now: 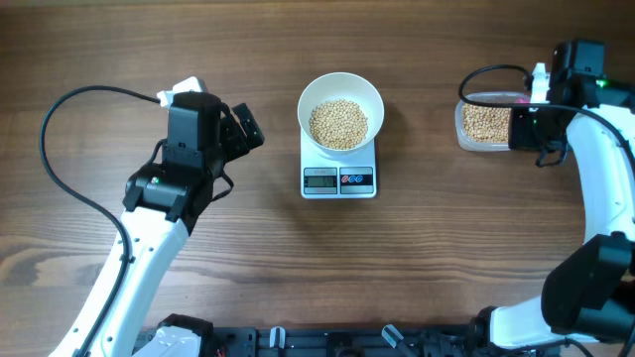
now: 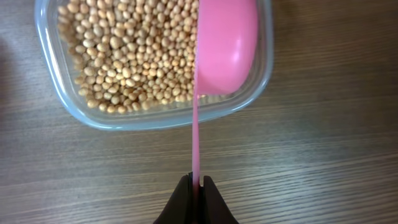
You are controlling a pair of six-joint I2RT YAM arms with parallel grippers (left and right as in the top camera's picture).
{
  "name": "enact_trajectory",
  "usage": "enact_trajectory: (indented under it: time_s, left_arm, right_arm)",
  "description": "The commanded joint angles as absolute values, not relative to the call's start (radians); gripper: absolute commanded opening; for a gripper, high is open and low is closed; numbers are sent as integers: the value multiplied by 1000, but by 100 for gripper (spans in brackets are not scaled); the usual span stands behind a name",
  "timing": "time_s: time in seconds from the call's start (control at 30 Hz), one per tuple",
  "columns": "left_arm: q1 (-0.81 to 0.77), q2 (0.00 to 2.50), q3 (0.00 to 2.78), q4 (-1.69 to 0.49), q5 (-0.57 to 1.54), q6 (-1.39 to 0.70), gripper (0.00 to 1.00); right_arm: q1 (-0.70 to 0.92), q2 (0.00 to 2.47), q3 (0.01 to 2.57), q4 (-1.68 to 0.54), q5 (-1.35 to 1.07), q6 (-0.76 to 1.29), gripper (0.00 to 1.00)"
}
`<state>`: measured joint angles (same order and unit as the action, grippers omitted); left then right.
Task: Scoop item into bowl and weigh 150g on scale
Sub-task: 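Scoop more soybeans from the tub with the right gripper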
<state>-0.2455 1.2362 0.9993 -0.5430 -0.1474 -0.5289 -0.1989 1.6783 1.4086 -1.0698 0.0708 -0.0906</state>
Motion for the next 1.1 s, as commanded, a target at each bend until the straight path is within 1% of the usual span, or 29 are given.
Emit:
enact_trajectory:
  time_s: [0.0,0.3,0.47,0.6,0.67,0.87,1.07]
  left_arm:
    - [-237,1240,1000,-543,-146,-528,100]
    - [-237,1240,1000,-543,-147,-528,100]
    - [-237,1240,1000,-543,-147,-528,100]
    - [-237,1240,1000,-543,-146,-528,100]
    - [-237,1240,1000,-543,-146,-528,100]
    - [-237,1240,1000,-543,-146,-528,100]
    - [-237,1240,1000,-543,-146,-528,100]
  right_arm:
    - [-193,1705,1398,-1083,20,-79,4]
    - [-192,1705,1398,-1088,-3,-86,4]
    - [-158,1706,1398,-1081,-1,-87,4]
    - [-151,1710,1398,-1062,154,-43,4]
    - [-151,1710,1398,-1061,184,-41,4]
    - [-149,1727,1398,-1059,168,-41,5]
    - [-148,1746,1398,-1058,68,-45,4]
